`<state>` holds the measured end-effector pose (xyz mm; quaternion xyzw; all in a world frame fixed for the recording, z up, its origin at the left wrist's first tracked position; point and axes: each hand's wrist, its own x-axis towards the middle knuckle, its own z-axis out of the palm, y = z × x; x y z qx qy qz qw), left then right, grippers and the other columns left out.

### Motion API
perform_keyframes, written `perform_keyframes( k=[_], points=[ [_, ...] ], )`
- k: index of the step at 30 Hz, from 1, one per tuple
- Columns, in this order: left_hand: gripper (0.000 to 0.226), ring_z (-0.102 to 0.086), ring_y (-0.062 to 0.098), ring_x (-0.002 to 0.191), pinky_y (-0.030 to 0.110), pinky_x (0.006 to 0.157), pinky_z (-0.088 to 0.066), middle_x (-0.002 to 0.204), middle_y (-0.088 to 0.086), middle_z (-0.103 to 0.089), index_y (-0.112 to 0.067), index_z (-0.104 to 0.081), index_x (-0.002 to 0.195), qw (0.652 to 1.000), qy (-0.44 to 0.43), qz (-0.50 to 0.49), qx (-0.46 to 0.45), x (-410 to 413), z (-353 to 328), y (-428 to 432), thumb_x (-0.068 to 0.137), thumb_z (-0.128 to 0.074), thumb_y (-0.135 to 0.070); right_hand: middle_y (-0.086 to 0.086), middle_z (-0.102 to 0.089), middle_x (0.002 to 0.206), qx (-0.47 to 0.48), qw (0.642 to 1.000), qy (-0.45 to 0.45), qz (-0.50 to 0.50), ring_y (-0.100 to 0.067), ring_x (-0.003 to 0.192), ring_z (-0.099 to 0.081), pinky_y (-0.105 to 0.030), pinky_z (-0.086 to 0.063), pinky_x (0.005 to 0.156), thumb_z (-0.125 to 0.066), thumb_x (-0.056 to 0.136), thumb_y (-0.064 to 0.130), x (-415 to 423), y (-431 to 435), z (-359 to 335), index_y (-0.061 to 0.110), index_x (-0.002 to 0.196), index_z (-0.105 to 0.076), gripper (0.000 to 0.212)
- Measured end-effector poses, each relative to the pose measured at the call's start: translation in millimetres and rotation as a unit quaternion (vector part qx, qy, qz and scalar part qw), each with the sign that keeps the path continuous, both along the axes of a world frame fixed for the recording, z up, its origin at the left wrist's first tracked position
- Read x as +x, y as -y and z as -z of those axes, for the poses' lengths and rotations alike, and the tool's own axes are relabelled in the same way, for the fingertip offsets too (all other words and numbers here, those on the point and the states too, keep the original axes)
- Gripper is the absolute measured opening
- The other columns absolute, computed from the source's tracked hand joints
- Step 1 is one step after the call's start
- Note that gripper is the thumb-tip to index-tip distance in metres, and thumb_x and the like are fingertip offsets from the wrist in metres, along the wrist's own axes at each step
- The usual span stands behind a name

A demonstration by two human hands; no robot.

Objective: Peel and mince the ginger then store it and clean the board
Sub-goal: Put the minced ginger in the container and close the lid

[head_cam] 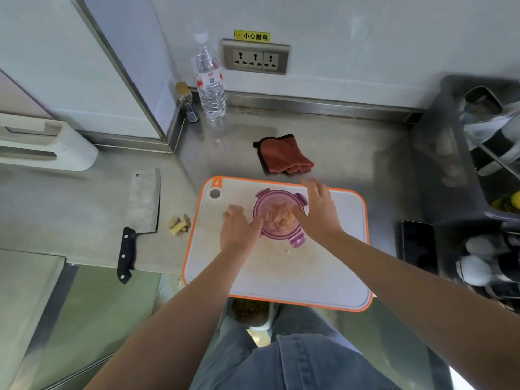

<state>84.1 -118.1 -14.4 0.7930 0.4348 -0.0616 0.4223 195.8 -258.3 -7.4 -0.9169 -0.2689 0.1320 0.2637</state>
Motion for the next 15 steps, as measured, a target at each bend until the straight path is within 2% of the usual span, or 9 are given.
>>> perform_keyframes(
  k=[1,2,4,5,8,15],
  points=[
    [0.056,-0.043,0.029,0.127,0.039,0.099,-0.039,0.141,0.012,-0.04,-0.009,-0.035,0.139,0.993,0.005,0.058,0.099,0,-3,0,0.092,-0.052,-0.033,-0.01,-0.026,0.153,-0.023,0.996,0.064,-0.052,-0.025,0.139,-0.026,-0.036,-0.027,0.109,-0.056,0.091,0.027,0,1,-2,0.011,0.145,-0.03,0.062],
    [0.06,-0.031,0.028,0.138,0.039,0.107,-0.033,0.152,0.011,-0.027,-0.01,-0.026,0.147,0.972,0.022,0.136,0.188,0,-6,0,0.095,-0.045,-0.035,-0.01,-0.017,0.157,-0.054,0.986,0.113,-0.108,-0.023,0.144,-0.016,-0.036,-0.019,0.114,-0.049,0.095,0.029,-2,2,-3,0.009,0.149,-0.023,0.063],
    [0.06,-0.017,0.025,0.146,0.041,0.116,-0.025,0.16,0.008,-0.015,-0.011,-0.019,0.152,0.911,0.051,0.287,0.293,0,-4,1,0.098,-0.029,-0.036,-0.012,-0.012,0.158,-0.138,0.955,0.177,-0.196,-0.024,0.147,-0.011,-0.04,-0.013,0.118,-0.035,0.097,0.033,-7,6,1,0.004,0.15,-0.018,0.062],
    [0.06,-0.02,0.026,0.146,0.043,0.115,-0.027,0.159,0.008,-0.019,-0.009,-0.023,0.151,0.887,0.048,0.333,0.316,0,1,1,0.098,-0.022,-0.037,-0.014,-0.016,0.157,-0.173,0.941,0.191,-0.218,-0.027,0.146,-0.015,-0.042,-0.014,0.116,-0.028,0.097,0.036,-11,8,5,0.001,0.148,-0.021,0.062],
    [0.061,-0.035,0.027,0.14,0.047,0.106,-0.04,0.152,0.009,-0.037,-0.007,-0.041,0.144,0.861,0.003,0.385,0.332,-4,15,3,0.096,-0.019,-0.038,-0.017,-0.025,0.154,-0.232,0.925,0.188,-0.234,-0.03,0.143,-0.024,-0.046,-0.019,0.114,-0.017,0.098,0.038,-22,14,17,-0.001,0.145,-0.029,0.063],
    [0.06,-0.036,0.027,0.139,0.047,0.11,-0.034,0.151,0.009,-0.038,-0.009,-0.041,0.144,0.844,-0.041,0.411,0.342,-3,18,4,0.096,-0.019,-0.038,-0.016,-0.031,0.152,-0.268,0.918,0.17,-0.238,-0.03,0.14,-0.03,-0.051,-0.032,0.111,-0.021,0.096,0.037,-20,11,18,0.0,0.143,-0.036,0.062]
  ],
)
